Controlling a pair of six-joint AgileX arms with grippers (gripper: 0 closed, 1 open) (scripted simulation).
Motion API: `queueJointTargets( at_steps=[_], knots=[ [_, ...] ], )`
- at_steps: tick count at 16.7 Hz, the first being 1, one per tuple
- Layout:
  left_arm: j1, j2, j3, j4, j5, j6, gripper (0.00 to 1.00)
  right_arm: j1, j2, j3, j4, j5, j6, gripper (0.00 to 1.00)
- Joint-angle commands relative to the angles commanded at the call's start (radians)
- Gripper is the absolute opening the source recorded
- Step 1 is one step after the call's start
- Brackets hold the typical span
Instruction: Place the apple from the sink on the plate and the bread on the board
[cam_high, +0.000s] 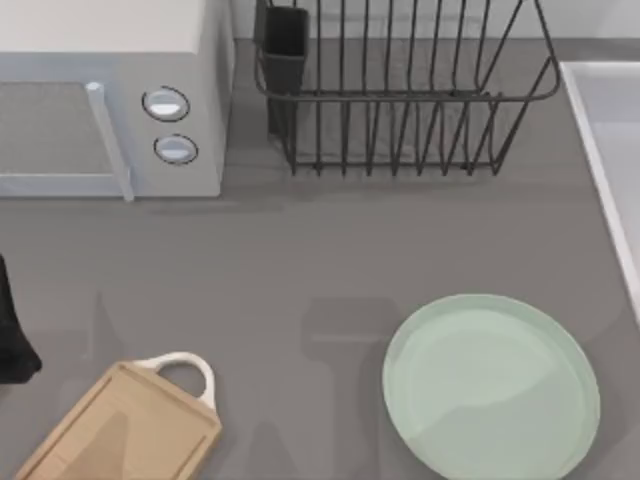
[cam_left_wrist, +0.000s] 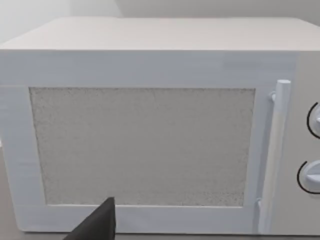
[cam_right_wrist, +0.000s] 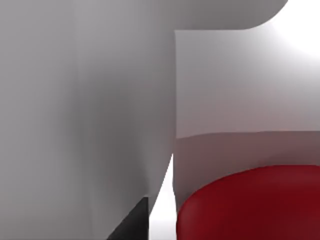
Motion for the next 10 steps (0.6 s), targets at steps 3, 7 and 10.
queueJointTargets(
  at_steps=[3,7,10],
  knots=[
    [0.0,0.0,0.0,0.0,0.0,0.0,1.0,0.0,0.0,0.0,0.0,0.0,0.0,0.0],
    [0.0,0.0,0.0,0.0,0.0,0.0,1.0,0.0,0.0,0.0,0.0,0.0,0.0,0.0],
    [0.0,0.0,0.0,0.0,0.0,0.0,1.0,0.002,-0.07,0.017,-0.041,-0.018,0.011,0.0]
  ],
)
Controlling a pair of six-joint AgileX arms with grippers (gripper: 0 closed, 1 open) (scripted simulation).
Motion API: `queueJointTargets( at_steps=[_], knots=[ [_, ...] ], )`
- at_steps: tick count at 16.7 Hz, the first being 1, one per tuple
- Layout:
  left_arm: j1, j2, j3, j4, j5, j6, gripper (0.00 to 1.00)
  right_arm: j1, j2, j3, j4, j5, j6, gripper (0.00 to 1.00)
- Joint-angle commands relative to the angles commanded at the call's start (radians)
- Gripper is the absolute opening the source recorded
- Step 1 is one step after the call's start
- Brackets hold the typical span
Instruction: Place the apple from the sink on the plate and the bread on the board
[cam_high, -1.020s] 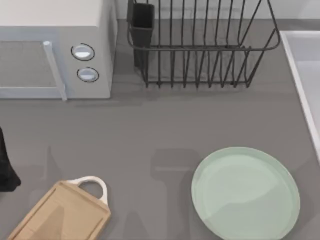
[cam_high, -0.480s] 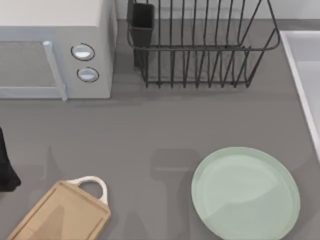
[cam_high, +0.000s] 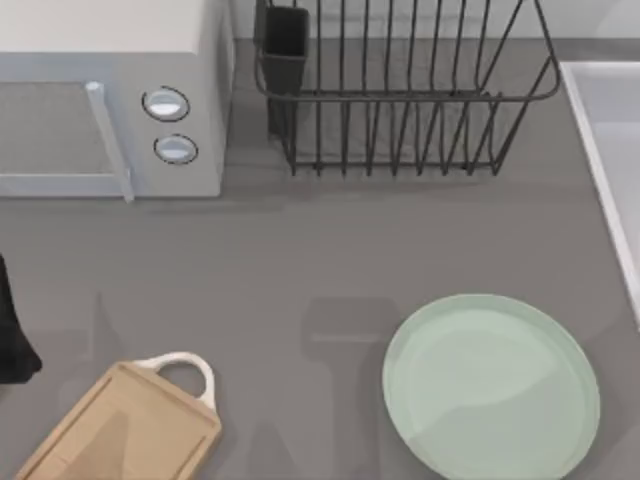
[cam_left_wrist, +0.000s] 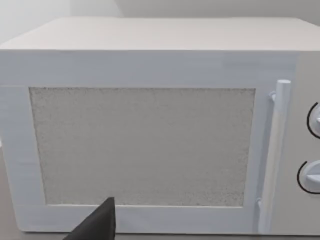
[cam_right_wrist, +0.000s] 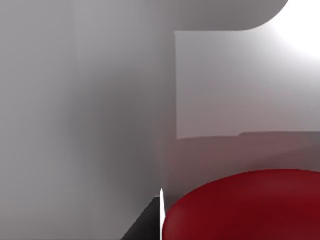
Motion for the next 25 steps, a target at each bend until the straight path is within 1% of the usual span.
queueJointTargets(
  at_steps=[3,10,12,17,21,25],
  knots=[
    [0.0,0.0,0.0,0.0,0.0,0.0,1.0,0.0,-0.03,0.02,-0.038,0.0,-0.001,0.0],
    [0.0,0.0,0.0,0.0,0.0,0.0,1.0,-0.001,-0.179,0.109,-0.302,-0.002,-0.003,0.0],
    [0.0,0.0,0.0,0.0,0.0,0.0,1.0,-0.001,-0.205,0.124,-0.329,-0.002,-0.004,0.0],
    [0.0,0.0,0.0,0.0,0.0,0.0,1.0,0.009,-0.212,0.131,-0.328,-0.001,0.008,0.0],
    [0.0,0.0,0.0,0.0,0.0,0.0,1.0,0.114,-0.281,0.144,-0.353,0.004,0.116,0.0],
    [0.0,0.0,0.0,0.0,0.0,0.0,1.0,0.309,-0.366,0.128,-0.408,0.011,0.306,0.0]
  ],
)
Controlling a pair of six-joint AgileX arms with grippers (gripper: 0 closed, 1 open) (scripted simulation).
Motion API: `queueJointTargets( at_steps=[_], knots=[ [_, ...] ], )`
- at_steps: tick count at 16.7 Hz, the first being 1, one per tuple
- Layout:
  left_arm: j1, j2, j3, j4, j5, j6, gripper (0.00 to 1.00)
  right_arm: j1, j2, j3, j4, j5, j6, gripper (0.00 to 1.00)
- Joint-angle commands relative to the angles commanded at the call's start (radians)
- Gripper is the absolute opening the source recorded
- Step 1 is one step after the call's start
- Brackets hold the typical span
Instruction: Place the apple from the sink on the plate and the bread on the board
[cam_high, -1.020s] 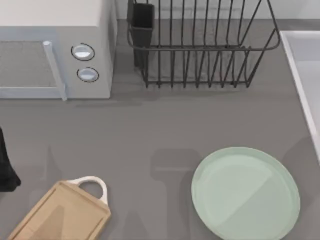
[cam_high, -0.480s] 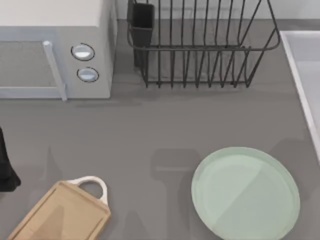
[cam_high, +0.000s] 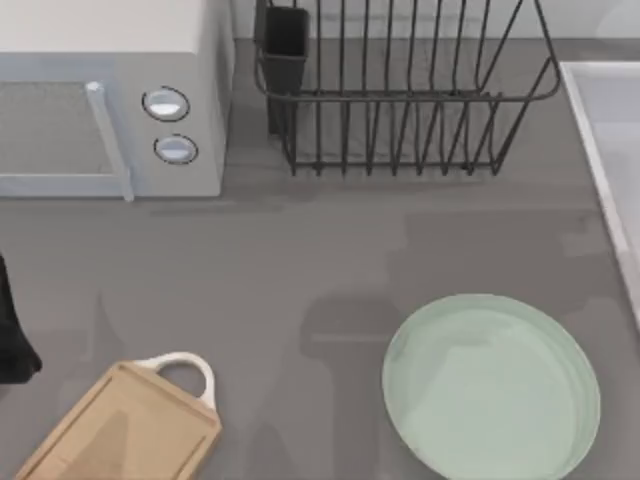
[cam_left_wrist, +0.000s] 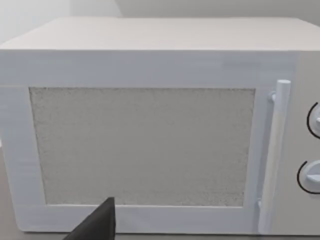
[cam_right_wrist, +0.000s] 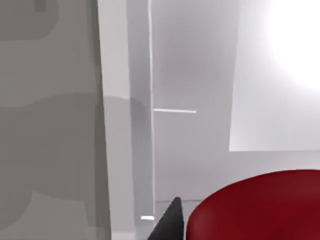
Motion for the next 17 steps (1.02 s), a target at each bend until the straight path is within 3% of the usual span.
queueJointTargets(
  at_steps=[10,14,17],
  knots=[
    [0.0,0.0,0.0,0.0,0.0,0.0,1.0,0.57,-0.165,-0.068,-0.188,0.005,0.559,0.0],
    [0.0,0.0,0.0,0.0,0.0,0.0,1.0,0.7,-0.191,-0.081,-0.234,0.004,0.686,0.0],
    [0.0,0.0,0.0,0.0,0.0,0.0,1.0,0.721,-0.195,-0.083,-0.243,0.003,0.706,0.0]
  ],
)
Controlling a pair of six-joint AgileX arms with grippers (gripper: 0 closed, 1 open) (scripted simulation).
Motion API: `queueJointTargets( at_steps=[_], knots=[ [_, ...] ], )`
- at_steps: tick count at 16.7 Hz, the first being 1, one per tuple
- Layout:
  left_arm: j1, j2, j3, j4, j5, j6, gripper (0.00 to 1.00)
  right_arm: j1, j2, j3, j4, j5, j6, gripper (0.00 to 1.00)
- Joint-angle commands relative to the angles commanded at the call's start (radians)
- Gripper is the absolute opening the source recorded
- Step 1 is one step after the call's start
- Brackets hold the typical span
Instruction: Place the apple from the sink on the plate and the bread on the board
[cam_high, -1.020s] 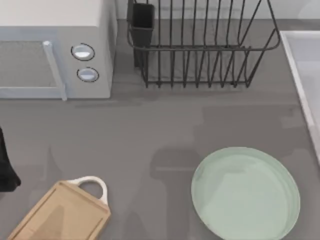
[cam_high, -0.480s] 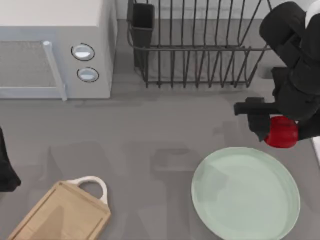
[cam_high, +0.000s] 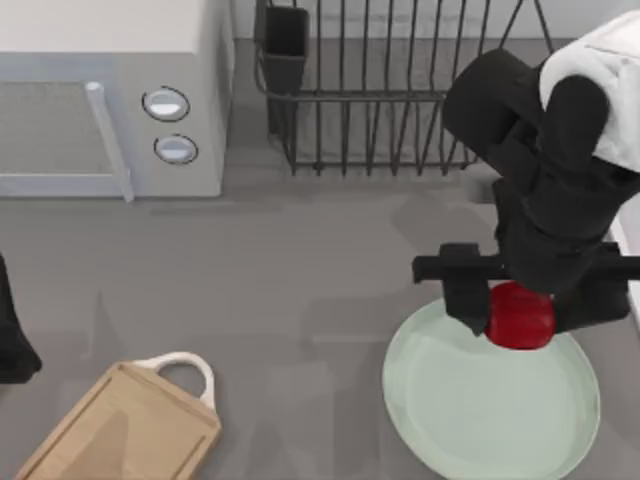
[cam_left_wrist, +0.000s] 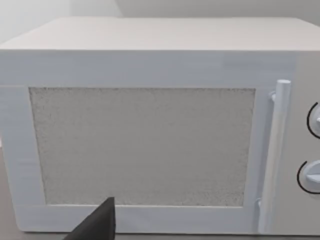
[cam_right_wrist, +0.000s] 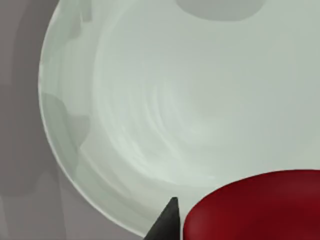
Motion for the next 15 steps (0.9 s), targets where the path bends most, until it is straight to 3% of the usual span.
queueJointTargets(
  at_steps=[3,15],
  knots=[
    [0.0,0.0,0.0,0.0,0.0,0.0,1.0,0.0,0.0,0.0,0.0,0.0,0.0,0.0],
    [0.0,0.0,0.0,0.0,0.0,0.0,1.0,0.0,0.0,0.0,0.0,0.0,0.0,0.9]
  ],
)
